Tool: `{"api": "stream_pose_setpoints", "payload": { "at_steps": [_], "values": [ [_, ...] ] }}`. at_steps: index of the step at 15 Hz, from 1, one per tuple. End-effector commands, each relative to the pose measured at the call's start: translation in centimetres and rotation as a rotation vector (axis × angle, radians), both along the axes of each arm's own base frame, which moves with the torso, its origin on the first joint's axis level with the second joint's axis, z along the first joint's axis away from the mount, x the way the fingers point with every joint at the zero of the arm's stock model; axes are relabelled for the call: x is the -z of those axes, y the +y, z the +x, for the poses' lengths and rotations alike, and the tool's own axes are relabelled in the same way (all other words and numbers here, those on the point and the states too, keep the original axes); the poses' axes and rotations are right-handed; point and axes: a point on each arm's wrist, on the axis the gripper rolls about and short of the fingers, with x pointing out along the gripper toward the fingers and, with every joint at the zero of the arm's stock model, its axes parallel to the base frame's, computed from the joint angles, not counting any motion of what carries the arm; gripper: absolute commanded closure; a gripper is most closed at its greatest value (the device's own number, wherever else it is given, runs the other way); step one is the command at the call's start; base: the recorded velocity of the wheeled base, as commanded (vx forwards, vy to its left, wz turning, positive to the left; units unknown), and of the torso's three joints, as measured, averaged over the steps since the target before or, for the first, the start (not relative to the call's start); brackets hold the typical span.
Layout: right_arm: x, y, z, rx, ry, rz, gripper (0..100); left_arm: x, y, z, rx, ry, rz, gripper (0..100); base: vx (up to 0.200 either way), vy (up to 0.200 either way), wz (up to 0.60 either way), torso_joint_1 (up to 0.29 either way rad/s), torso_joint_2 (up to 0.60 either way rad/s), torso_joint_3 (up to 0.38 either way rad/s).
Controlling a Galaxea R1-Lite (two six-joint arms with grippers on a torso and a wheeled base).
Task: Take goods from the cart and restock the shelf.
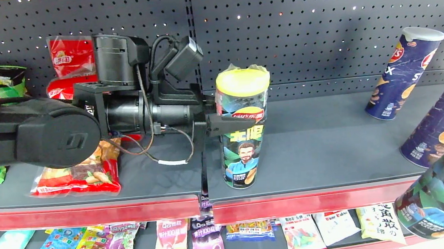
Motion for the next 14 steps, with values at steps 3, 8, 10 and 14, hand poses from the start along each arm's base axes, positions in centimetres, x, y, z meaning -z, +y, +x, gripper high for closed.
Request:
{"api": "stream_pose_setpoints", "payload": {
  "at_steps": [3, 8, 10, 14],
  "values": [
    [0.0, 0.0, 0.0, -0.001, 0.0, 0.0, 100, -0.1, 0.0, -0.7, 0.014, 0.004, 0.0, 100, 0.0, 0.0, 0.0, 0.0, 0.0, 0.0],
    [0.0, 0.0, 0.0, -0.001, 0.002, 0.0, 100, 0.2, 0.6, -1.8, 0.036, 0.026, 0.006, 100, 0.0, 0.0, 0.0, 0.0, 0.0, 0.0],
    [0.0, 0.0, 0.0, -0.001, 0.001, -0.002, 100, 0.5, 0.9, -2.1, 0.036, 0.034, 0.011, 100, 0.0, 0.0, 0.0, 0.0, 0.0, 0.0],
    [0.0, 0.0, 0.0, -0.001, 0.001, -0.002, 100, 0.6, 0.7, -1.7, 0.039, 0.015, -0.01, 100, 0.0, 0.0, 0.0, 0.0, 0.0, 0.0]
  ]
}}
